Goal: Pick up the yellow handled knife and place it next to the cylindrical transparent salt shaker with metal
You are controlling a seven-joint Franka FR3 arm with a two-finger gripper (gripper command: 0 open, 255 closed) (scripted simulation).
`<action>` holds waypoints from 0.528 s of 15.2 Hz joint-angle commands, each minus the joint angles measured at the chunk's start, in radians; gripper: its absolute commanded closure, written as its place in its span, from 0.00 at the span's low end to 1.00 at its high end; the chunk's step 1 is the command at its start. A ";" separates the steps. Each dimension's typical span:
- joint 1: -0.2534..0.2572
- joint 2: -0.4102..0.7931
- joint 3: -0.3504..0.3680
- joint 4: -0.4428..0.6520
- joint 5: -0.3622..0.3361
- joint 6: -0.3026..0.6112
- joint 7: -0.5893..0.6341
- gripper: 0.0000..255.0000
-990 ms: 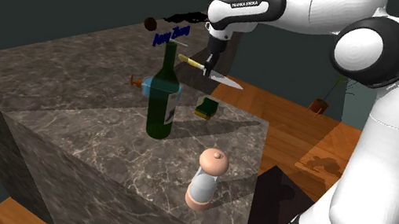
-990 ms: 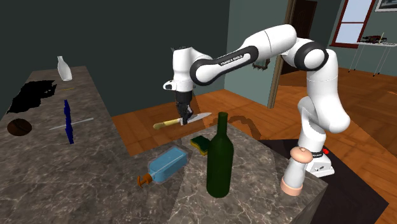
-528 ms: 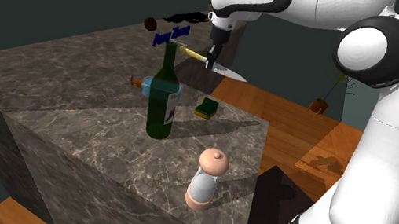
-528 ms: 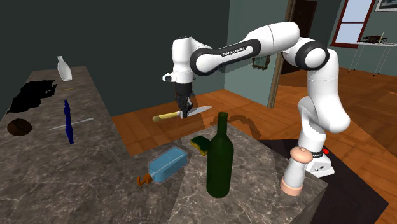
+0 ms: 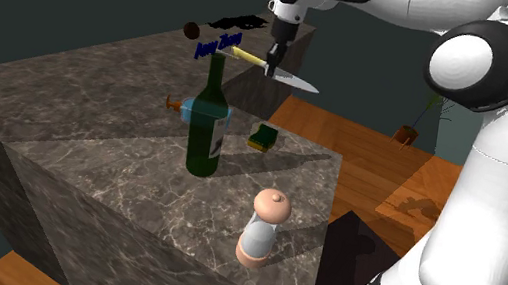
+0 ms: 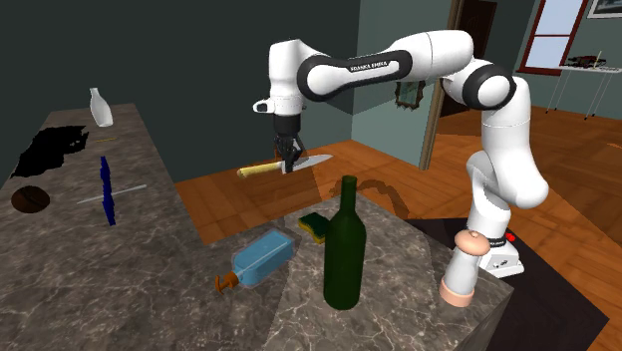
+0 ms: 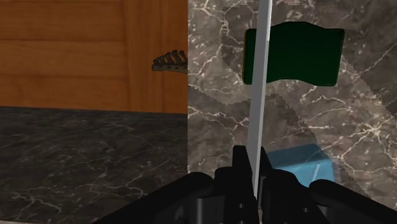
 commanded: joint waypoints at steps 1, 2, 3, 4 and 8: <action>-0.002 0.002 -0.001 0.031 0.000 -0.029 0.000 1.00; -0.002 0.004 -0.001 0.047 0.000 -0.044 0.000 1.00; -0.003 0.006 -0.001 0.064 0.001 -0.058 0.000 1.00; -0.004 0.009 -0.001 0.081 0.001 -0.073 0.000 1.00; -0.007 0.022 -0.002 0.155 0.003 -0.133 0.000 1.00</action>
